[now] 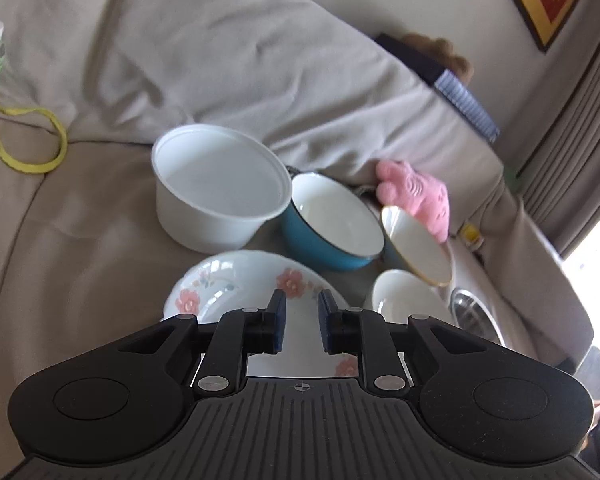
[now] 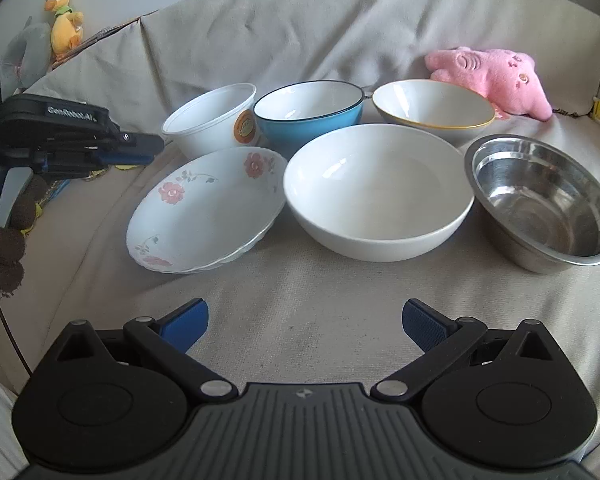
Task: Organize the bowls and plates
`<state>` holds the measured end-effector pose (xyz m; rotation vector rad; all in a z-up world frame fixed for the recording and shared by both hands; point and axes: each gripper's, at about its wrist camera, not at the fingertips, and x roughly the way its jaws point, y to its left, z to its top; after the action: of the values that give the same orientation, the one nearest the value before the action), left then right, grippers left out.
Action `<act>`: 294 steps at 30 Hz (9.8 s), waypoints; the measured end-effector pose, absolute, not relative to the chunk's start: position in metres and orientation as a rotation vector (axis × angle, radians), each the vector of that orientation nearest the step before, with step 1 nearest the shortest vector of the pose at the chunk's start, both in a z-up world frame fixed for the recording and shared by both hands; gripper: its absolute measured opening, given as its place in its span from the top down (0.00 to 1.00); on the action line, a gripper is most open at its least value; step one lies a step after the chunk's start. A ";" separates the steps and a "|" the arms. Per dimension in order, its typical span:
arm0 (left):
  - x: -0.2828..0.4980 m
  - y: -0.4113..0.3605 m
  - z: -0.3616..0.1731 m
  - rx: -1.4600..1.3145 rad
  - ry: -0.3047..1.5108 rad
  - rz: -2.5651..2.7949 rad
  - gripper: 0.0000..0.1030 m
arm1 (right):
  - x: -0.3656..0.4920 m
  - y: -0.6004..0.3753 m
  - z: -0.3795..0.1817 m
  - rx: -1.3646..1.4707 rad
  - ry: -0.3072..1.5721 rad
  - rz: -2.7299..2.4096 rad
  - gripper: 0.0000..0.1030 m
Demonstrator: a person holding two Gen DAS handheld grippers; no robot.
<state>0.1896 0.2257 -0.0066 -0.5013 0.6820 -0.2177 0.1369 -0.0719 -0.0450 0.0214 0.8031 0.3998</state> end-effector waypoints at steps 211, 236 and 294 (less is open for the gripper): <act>0.268 -0.002 -0.027 -0.376 0.881 -0.404 0.73 | 0.238 -0.215 0.009 -0.172 0.580 0.059 0.10; 0.267 -0.018 -0.045 -0.207 0.958 -0.383 0.76 | 0.263 -0.233 -0.041 0.124 0.876 0.195 0.72; 0.158 0.249 -0.013 -0.324 0.765 0.051 0.72 | 0.233 0.070 -0.030 -0.318 0.901 0.397 0.67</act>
<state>0.1578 0.2492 -0.0127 -0.3240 0.7647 0.0515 0.2330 0.0696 -0.0300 -0.3183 0.9009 0.3970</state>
